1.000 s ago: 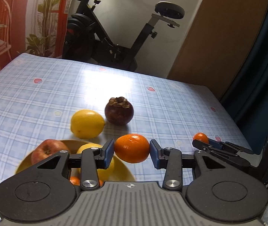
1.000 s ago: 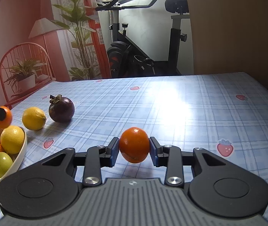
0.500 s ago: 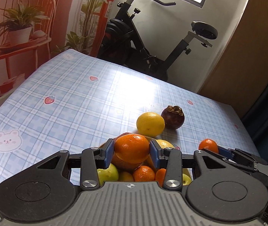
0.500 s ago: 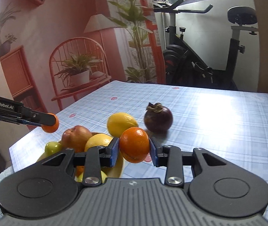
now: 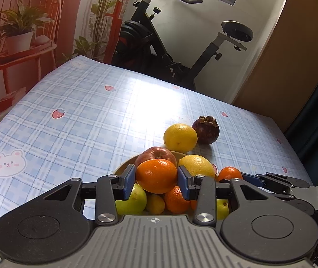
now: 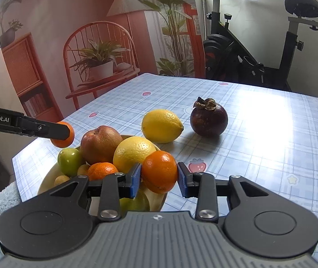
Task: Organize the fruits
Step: 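Carry both tangerines over the plate and lower them among the fruits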
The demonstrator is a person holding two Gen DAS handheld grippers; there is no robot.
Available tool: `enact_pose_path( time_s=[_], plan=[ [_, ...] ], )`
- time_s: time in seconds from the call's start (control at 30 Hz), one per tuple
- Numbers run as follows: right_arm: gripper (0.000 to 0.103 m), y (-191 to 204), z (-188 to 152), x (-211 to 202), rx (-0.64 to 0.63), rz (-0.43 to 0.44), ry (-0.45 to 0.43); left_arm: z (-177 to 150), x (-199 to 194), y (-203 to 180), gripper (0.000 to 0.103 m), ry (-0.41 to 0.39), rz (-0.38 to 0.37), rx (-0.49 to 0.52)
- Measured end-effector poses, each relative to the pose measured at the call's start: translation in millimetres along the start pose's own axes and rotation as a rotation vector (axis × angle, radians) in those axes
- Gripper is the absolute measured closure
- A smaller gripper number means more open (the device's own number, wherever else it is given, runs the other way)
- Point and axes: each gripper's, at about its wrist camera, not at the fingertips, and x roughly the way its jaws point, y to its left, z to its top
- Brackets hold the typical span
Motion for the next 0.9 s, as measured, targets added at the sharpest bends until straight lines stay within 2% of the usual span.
enact_pose_path(
  time_s=[0.27,0.43,0.9],
  plan=[
    [0.063,-0.9,-0.2,4.9,0.000,0.019,0.018,-3.1,4.1,0.6,0.060,0.020,0.011,0.004],
    [0.053,0.0,-0.5,0.5,0.009,0.026,0.013,-5.1,4.8,2.8,0.060,0.028,0.019,-0.001],
    [0.053,-0.9,1.0,-14.5,0.065,0.013,-0.039,-6.5,6.3,3.0,0.060,0.037,0.029,0.006]
  ],
)
